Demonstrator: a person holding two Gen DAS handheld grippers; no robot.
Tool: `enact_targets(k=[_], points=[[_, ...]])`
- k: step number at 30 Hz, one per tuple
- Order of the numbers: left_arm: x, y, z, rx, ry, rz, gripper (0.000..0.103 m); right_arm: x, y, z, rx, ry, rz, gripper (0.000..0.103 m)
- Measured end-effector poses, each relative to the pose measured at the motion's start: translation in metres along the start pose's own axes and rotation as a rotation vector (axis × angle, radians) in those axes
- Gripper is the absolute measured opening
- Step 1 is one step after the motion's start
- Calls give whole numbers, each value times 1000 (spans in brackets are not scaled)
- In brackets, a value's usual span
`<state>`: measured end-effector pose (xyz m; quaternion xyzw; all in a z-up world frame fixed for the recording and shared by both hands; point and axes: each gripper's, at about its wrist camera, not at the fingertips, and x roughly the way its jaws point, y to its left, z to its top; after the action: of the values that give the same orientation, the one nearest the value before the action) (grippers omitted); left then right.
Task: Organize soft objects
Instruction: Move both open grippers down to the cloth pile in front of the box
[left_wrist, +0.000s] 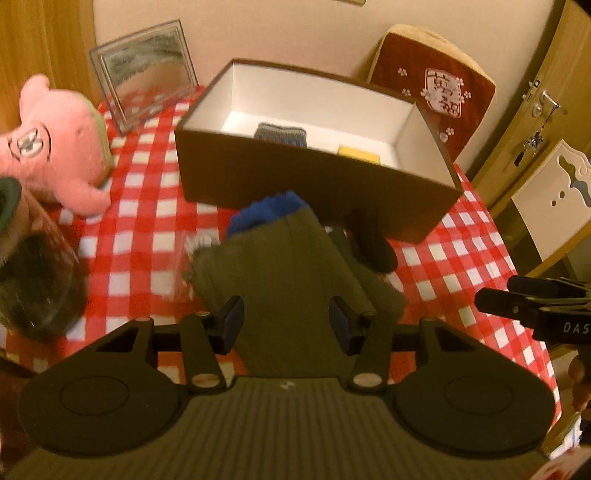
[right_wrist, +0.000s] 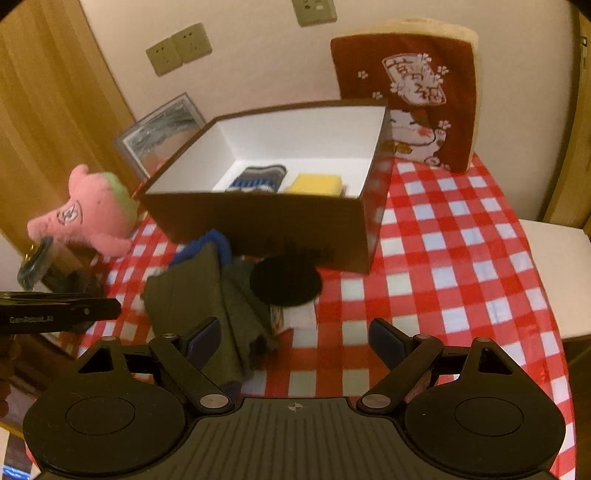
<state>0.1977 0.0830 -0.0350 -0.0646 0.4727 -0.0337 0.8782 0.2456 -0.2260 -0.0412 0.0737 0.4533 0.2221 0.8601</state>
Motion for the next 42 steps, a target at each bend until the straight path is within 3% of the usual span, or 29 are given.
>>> enact_targets(k=[14,21,25,28,37,42], points=[[30,-25,-23,4,73,-35,50,11,-13,-16,17,60,-15,87],[50,-41,-19,-11,110,-67,51,15,-28,-18,46,81,-35,87],[61,-47,-13,-28,122,-65,59,15,-36,-19,62,85,-44,87],[69,-48,-7,-61,129,-68,59,16,-43,-20,74,89,-50,87],[101,-59,0,-97,180,12,59,19,-61,-22,104,101,-64,87],[112,-68,0,-68,176,70,62,22,-66,-24,109,113,-64,87]])
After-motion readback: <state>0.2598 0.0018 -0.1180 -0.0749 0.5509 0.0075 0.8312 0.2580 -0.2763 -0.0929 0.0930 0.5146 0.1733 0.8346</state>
